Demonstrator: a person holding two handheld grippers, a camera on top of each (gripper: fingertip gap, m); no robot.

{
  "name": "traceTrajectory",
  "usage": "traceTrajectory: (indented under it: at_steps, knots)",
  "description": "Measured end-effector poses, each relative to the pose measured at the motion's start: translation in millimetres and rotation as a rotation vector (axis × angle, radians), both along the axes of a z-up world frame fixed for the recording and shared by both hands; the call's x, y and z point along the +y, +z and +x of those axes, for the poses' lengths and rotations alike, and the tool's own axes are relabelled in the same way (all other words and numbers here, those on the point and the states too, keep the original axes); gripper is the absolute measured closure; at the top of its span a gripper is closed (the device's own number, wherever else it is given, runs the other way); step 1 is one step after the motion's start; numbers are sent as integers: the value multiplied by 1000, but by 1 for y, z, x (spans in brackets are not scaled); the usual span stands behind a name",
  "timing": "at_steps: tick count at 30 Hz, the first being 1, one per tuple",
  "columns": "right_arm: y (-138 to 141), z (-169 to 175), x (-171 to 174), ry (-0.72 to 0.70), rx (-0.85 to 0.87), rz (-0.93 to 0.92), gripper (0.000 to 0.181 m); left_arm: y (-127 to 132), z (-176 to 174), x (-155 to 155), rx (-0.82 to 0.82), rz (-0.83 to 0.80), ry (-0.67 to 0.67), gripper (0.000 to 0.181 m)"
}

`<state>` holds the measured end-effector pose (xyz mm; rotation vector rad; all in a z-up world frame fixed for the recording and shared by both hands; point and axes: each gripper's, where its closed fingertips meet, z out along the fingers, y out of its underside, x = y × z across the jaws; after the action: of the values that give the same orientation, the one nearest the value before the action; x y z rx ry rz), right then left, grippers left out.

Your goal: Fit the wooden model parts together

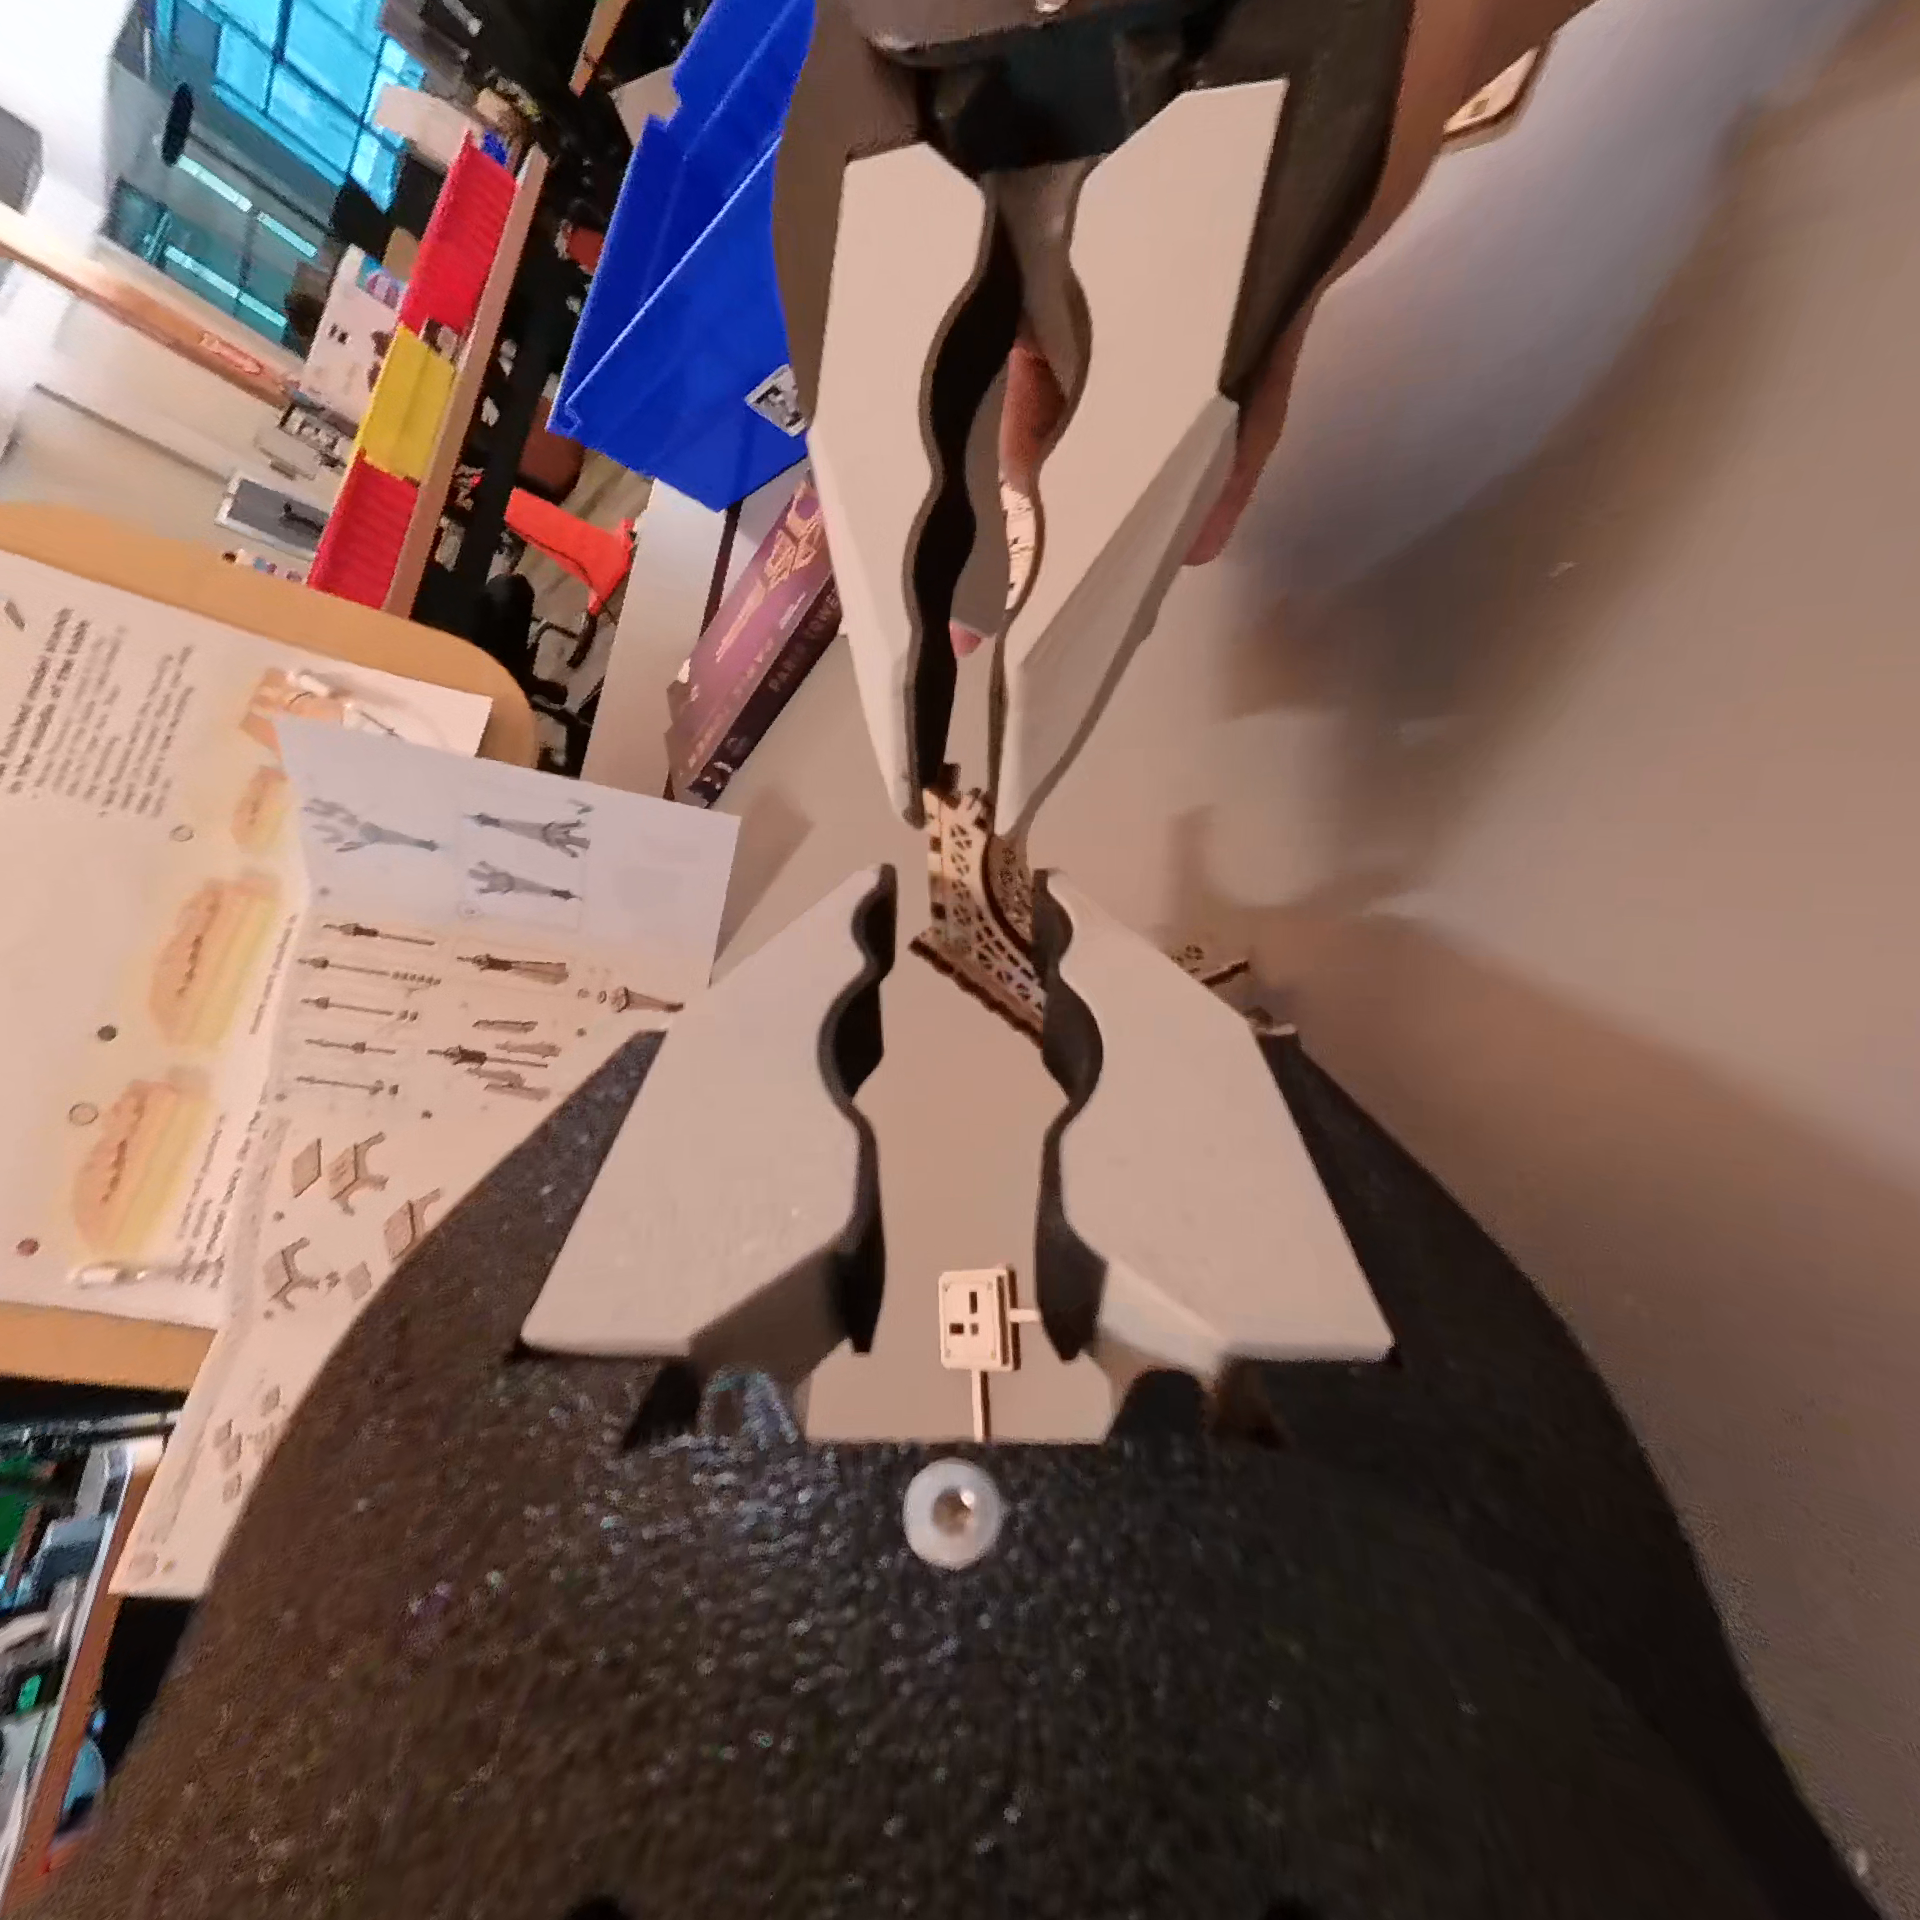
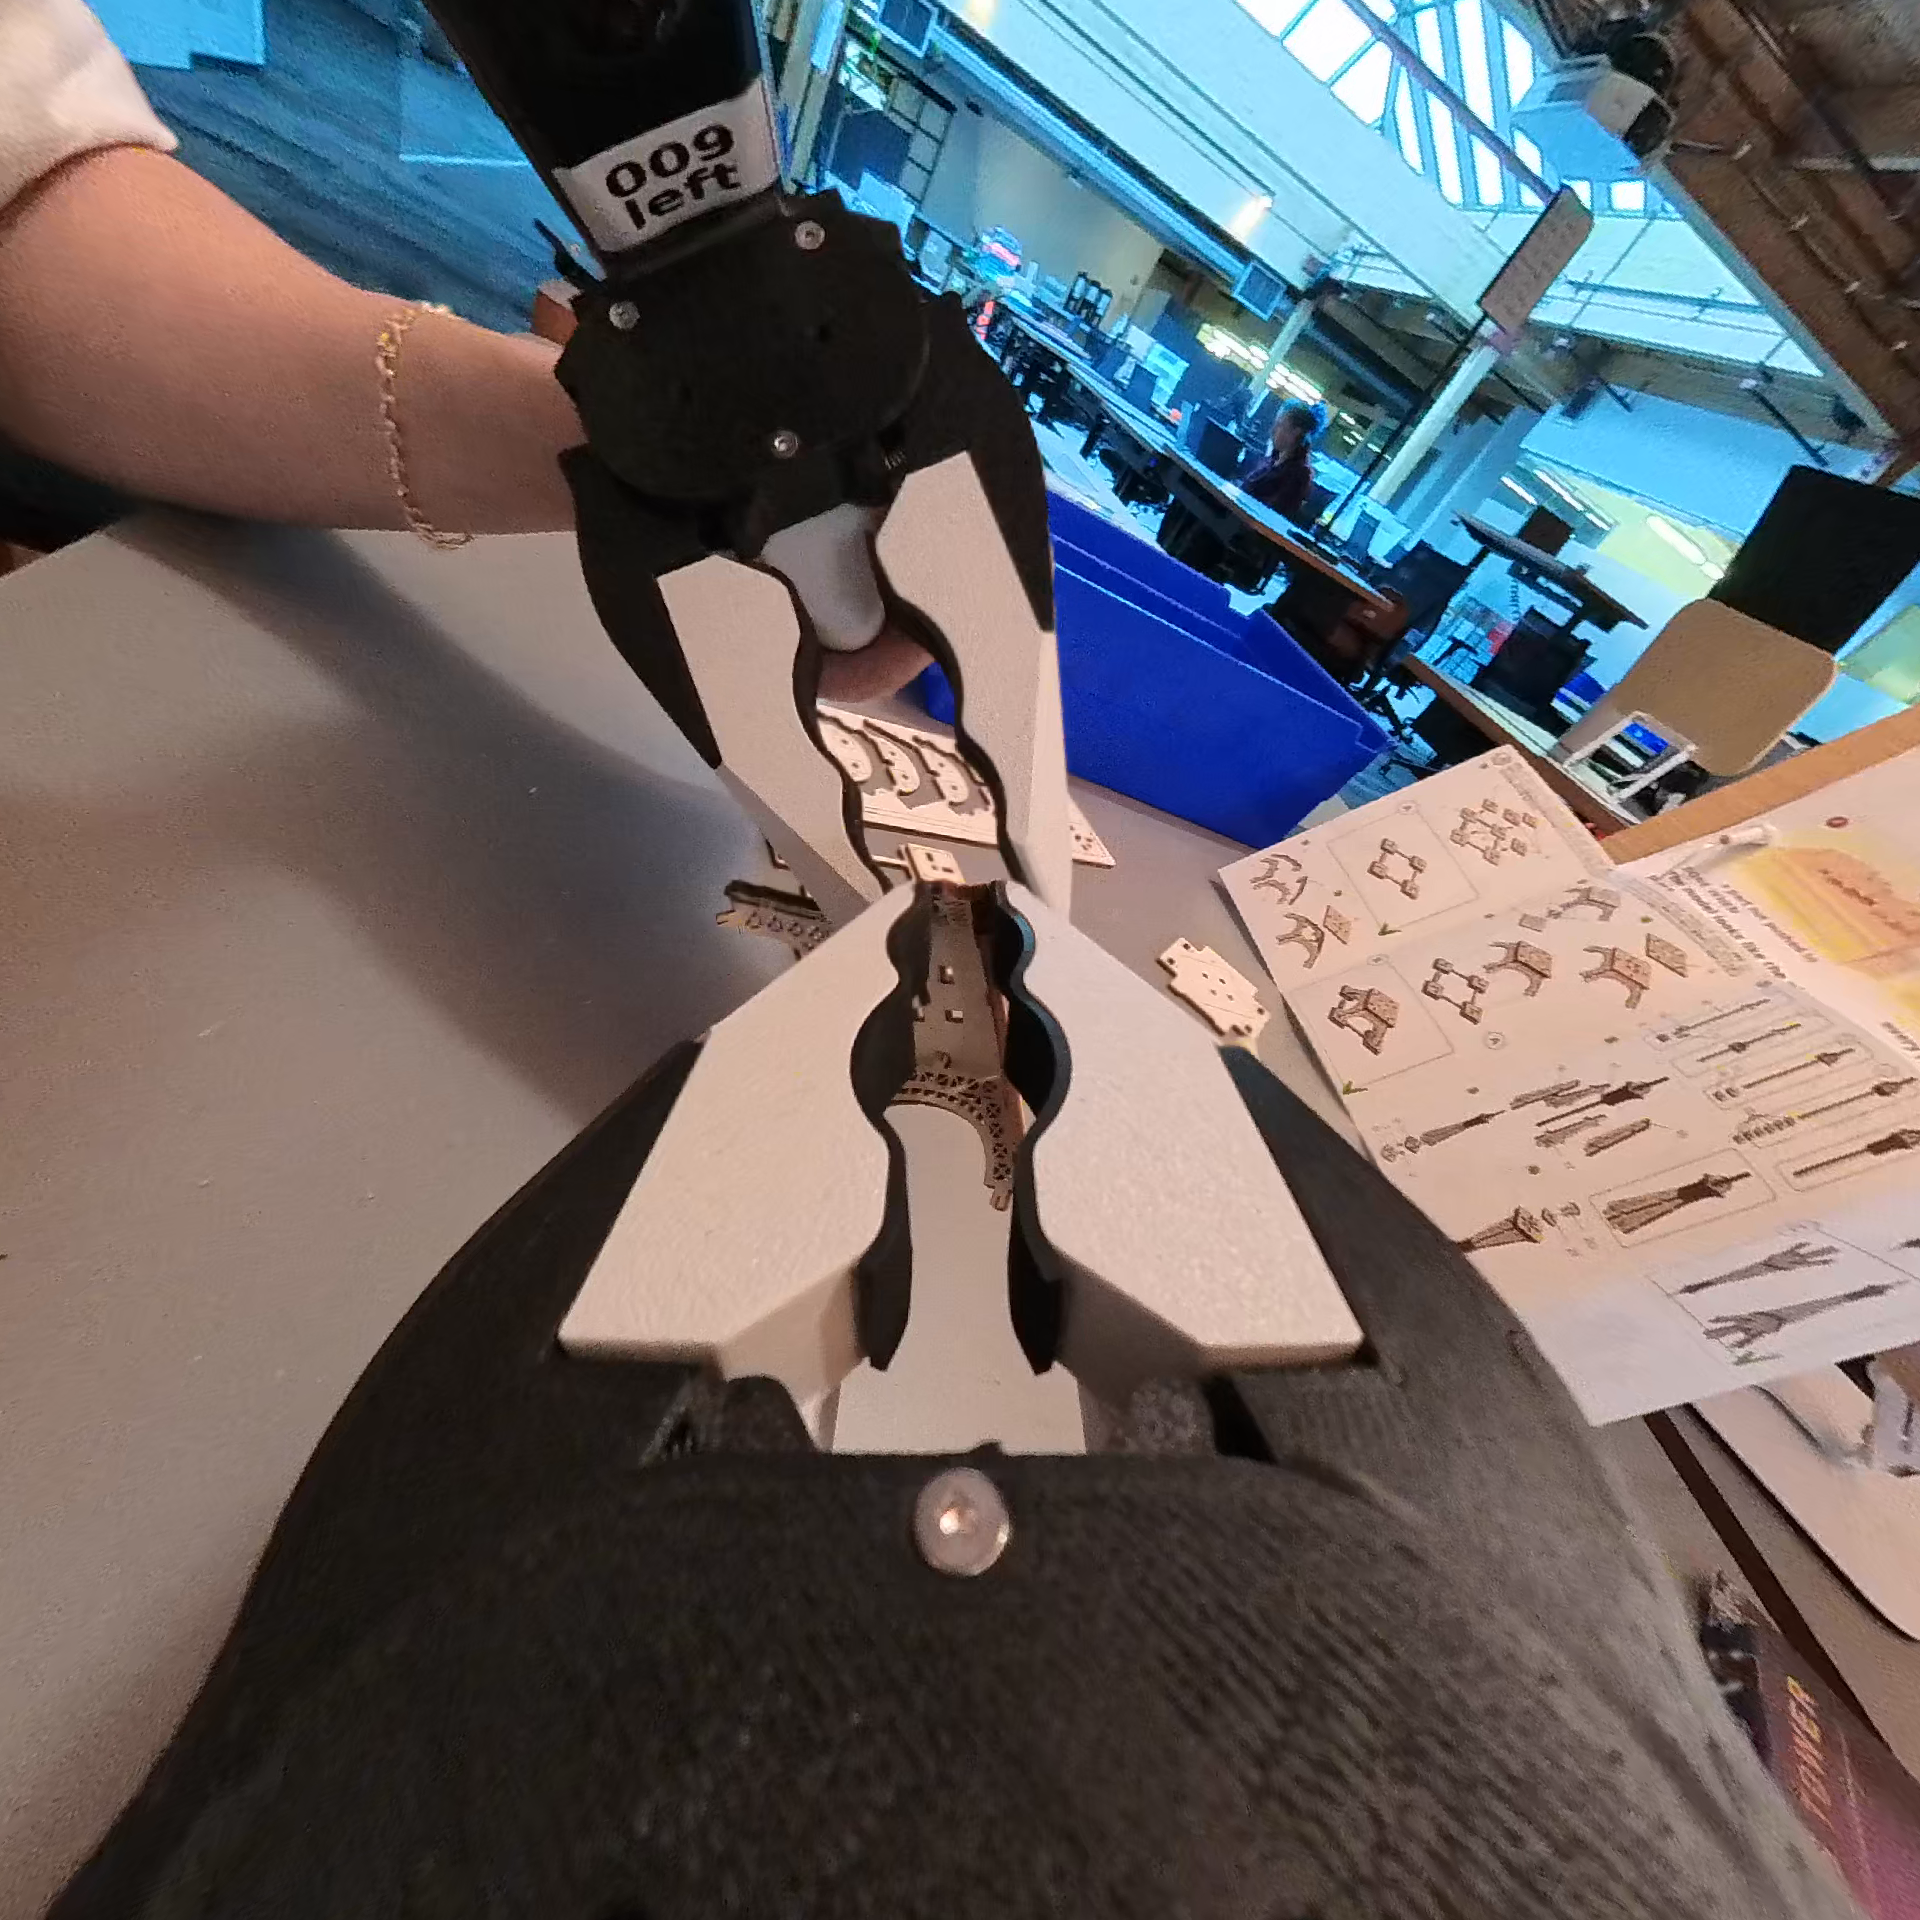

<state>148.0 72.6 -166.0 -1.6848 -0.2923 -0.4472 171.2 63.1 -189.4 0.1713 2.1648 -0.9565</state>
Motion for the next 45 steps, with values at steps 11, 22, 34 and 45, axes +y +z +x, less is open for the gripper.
traceTrajectory:
  at_steps: [11, 22, 34, 45]
  knots:
    - [-6, -7, 1, 30, -60, -55, 173, -8, -5, -5, 129, -21, -65, 170]
    - [5, 35, -28, -198, -163, -101, 134, 21, -1, -3, -642, 166, -101, 170]
    - [-15, 24, -17, -165, -247, -200, 168, 11, -24, -19, -1006, 409, -244, 170]
    - [17, 28, -14, -290, -440, -8, 171, 40, -24, -10, -1188, 367, -152, 163]
